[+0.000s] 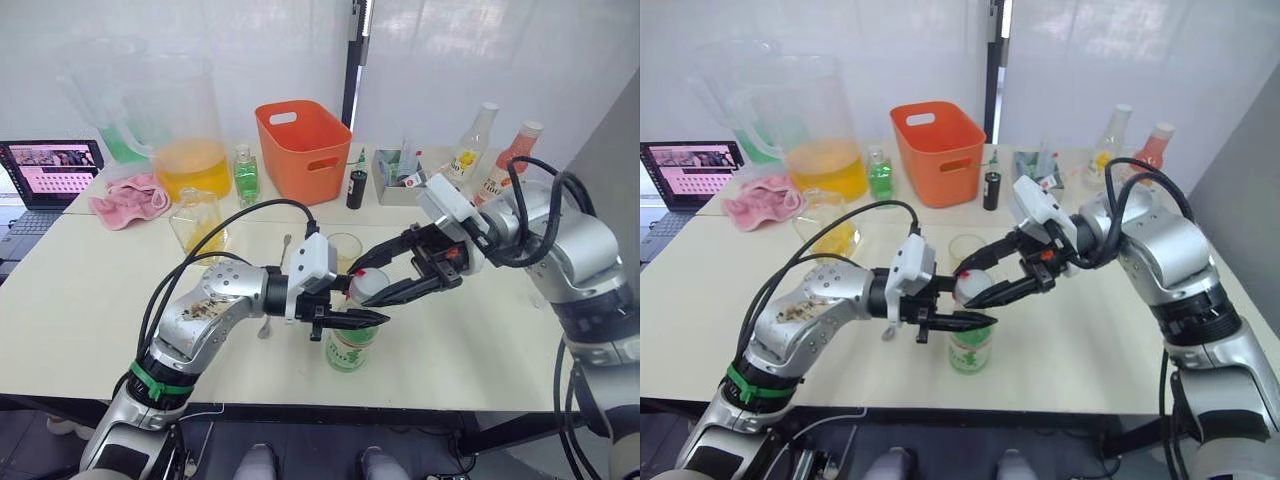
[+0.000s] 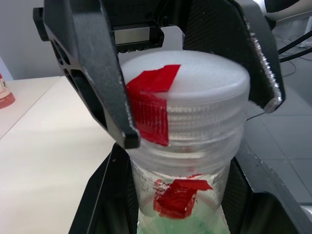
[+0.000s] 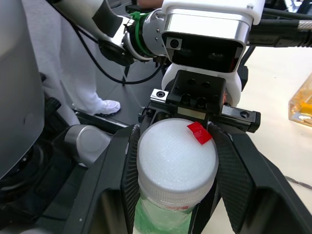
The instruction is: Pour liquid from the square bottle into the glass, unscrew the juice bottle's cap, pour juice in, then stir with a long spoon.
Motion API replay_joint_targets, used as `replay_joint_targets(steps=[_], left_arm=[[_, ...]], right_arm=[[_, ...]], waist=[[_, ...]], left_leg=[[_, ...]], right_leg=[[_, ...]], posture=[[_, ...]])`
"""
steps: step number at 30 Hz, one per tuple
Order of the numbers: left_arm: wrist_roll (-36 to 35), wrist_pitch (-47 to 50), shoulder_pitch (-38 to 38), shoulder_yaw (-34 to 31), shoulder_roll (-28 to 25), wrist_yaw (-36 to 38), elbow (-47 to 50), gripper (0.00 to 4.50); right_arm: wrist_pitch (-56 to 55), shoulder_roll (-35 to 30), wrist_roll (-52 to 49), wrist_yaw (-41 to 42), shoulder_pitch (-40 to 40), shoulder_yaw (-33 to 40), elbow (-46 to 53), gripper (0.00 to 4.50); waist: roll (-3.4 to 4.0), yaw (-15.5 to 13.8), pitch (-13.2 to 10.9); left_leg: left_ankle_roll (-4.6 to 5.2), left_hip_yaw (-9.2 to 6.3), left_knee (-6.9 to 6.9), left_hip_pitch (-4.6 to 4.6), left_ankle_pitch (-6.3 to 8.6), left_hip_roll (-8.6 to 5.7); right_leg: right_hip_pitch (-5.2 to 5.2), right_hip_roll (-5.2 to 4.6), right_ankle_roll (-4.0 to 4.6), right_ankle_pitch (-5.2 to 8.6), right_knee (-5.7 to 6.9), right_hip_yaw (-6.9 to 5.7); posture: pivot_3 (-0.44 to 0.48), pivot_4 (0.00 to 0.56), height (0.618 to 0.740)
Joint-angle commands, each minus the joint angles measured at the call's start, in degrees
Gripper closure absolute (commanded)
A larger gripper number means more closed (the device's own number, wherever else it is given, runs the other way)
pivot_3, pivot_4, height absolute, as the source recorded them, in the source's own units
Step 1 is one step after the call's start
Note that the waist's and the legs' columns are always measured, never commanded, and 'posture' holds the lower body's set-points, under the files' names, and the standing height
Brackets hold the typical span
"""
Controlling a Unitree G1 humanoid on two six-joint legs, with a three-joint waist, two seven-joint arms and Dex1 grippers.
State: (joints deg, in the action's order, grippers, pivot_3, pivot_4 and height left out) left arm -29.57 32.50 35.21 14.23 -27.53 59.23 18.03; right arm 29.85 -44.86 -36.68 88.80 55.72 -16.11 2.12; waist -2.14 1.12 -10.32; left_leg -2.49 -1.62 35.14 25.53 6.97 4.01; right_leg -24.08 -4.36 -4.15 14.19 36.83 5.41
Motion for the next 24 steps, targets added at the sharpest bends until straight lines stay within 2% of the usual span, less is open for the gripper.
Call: replay_joint_targets(steps=[1,2,7,11,15,20,24], left_arm=[[1.31,1.59,-0.95,-2.02,-2.04,-2.21,-0.51,2.92],[1.2,1.78,-0.99,-2.09,-2.12,-2.3,-0.28,2.92],[0.52,2.64,-1.13,-2.33,-2.4,-2.53,0.49,2.92],[-0.2,3.09,-1.25,-2.28,-2.48,-2.5,0.96,2.92],[-0.64,3.35,-1.38,-2.19,-2.41,-2.44,1.41,2.92],[-1.54,3.66,-1.08,-1.83,-1.86,-2.07,1.1,2.92],[-1.48,3.96,0.13,-0.58,-0.35,-2.28,0.16,2.92]], right_arm=[[0.33,0.22,1.58,3.34,2.11,-0.6,-0.72,2.31],[1.09,0.32,1.58,3.32,2.65,-0.45,-0.81,1.75],[3.25,-0.17,0.42,2.3,3.57,2.48,1.21,0.07],[6.97,-1.97,-2.36,-0.68,2.02,7.2,5.35,0.0],[14.01,-3.9,-7.45,-7.81,-3.16,13.89,12.16,0.0],[25.29,-1.98,-13.14,-30.11,-11.68,22.9,25.52,0.0],[31.49,0.51,-17.67,-43.41,-15.21,26.55,31.83,0.0]], waist=[[0.0,0.09,0.0],[0.0,0.23,0.0],[0.0,0.3,0.0],[0.0,0.25,-0.01],[0.0,0.24,0.0],[0.0,0.28,0.0],[0.0,0.17,0.0]], left_leg=[[0.0,0.0,0.0,0.0,0.0,0.0],[0.0,0.0,-0.01,0.0,0.0,0.0],[0.0,0.0,-0.02,0.0,0.0,0.01],[0.0,0.0,-0.04,0.02,0.0,0.01],[0.0,-0.01,-0.08,0.01,0.0,0.01],[0.0,0.0,-0.12,0.0,0.0,0.01],[0.0,0.02,-0.1,0.0,0.0,0.0]], right_leg=[[-0.01,0.0,0.0,0.0,0.01,0.0],[-0.02,0.0,0.0,0.0,0.02,0.0],[-0.08,0.01,0.0,0.0,0.1,0.01],[-0.1,0.02,-0.01,0.0,0.11,0.01],[-0.09,0.02,-0.01,0.01,0.1,0.0],[-0.12,0.01,0.0,0.01,0.12,0.01],[-0.11,0.0,0.01,0.02,0.08,0.03]], posture=[[0.0,0.15,0.703],[0.0,0.15,0.703],[0.0,0.15,0.703],[0.0,0.15,0.703],[0.0,0.15,0.703],[0.0,0.15,0.703],[0.0,0.15,0.703]])
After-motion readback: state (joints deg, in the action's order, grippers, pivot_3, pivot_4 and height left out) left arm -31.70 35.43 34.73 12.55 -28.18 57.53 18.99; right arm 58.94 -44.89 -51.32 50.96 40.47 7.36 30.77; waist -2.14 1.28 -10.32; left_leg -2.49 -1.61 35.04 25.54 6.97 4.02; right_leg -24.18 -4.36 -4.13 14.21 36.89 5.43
